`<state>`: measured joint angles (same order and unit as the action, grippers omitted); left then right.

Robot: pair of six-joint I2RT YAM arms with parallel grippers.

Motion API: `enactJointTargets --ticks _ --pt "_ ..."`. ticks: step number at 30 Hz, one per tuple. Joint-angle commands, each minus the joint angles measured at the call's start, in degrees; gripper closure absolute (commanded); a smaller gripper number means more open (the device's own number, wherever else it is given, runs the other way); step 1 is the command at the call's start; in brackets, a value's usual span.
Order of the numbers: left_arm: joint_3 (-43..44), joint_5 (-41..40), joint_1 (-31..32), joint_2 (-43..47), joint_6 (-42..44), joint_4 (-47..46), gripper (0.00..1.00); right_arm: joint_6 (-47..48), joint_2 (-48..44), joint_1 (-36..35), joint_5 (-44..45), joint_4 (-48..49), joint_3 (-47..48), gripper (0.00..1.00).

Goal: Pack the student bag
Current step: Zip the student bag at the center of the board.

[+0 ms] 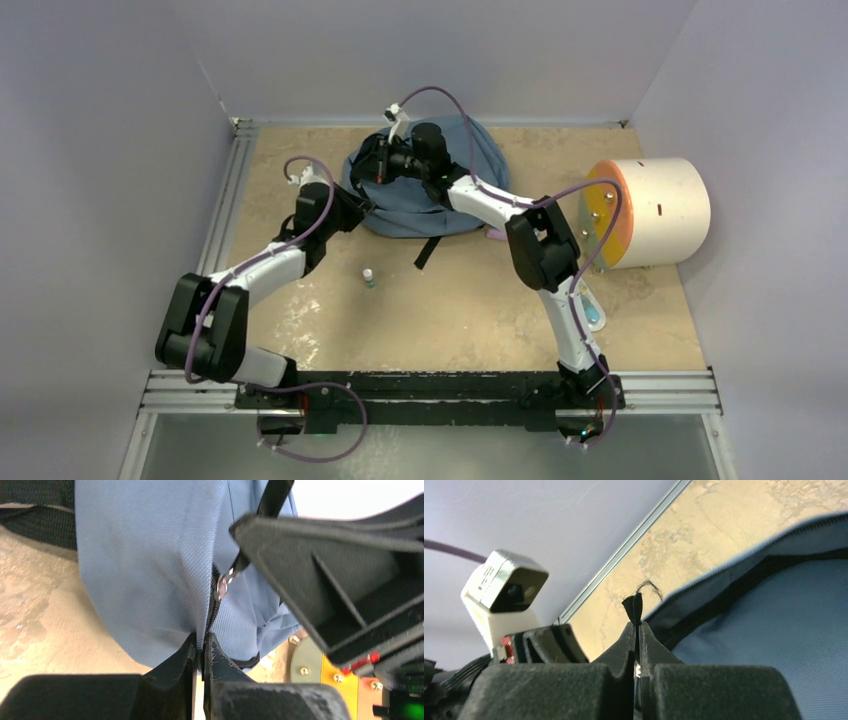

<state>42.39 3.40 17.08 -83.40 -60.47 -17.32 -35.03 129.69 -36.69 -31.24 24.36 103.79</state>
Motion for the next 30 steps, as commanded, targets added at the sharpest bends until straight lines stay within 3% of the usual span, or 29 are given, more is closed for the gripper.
enactJointTargets --ticks 1,10,22,30 --pt "-4.33 1.02 1.10 5.39 3.15 5.11 1.00 -1.46 -1.12 1.17 6.09 11.45 1.91 1.00" --pt "-5.48 -0.15 1.11 9.73 6.74 9.83 1.00 -5.96 4.35 3.51 8.63 16.22 8.83 1.00" --pt "-5.00 -0.15 1.11 10.75 7.51 12.34 1.00 -5.62 10.22 8.45 19.71 11.16 13.75 1.00" --pt "-4.86 -0.20 1.10 12.45 8.06 14.67 1.00 -6.02 14.98 11.99 20.70 11.23 16.74 1.00"
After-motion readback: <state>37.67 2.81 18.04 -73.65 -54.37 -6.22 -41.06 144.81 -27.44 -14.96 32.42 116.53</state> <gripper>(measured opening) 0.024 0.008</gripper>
